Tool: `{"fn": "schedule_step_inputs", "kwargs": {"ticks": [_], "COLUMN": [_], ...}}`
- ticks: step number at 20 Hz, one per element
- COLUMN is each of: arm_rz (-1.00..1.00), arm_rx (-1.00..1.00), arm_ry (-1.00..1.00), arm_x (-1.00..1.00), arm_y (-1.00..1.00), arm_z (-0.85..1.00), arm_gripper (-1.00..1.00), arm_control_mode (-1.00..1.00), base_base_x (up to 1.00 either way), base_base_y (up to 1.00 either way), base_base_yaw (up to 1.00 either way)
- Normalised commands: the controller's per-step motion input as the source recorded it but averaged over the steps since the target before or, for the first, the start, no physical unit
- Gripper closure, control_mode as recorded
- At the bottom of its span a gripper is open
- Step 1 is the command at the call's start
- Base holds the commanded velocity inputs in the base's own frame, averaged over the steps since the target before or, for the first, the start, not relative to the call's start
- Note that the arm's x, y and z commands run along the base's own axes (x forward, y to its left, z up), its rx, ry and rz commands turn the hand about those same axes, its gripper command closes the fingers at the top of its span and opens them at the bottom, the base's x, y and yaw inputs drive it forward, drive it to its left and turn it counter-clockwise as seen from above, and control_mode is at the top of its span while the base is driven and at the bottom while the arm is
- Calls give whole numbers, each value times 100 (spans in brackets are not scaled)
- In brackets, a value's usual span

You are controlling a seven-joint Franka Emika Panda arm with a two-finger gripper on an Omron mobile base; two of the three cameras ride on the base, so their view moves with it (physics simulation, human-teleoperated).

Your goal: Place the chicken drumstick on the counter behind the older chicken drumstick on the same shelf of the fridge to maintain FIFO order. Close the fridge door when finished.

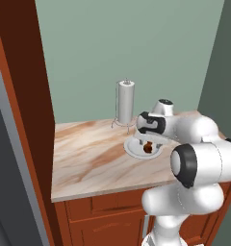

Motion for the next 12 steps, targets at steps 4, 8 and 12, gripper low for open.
{"fn": "schedule_step_inputs", "kwargs": {"ticks": [4,8,12], "arm_rz": [4,4,6], "arm_rx": [0,0,0], "arm_ry": [0,0,0], "arm_x": [29,46,39], "arm_y": [-10,0,0], "arm_z": [-39,-29,-33], "arm_gripper": [-100,-100,-100], "arm_control_mode": [-100,-100,-100], "base_base_x": [0,0,0], "base_base_y": [0,0,0], "base_base_yaw": [0,0,0]}}
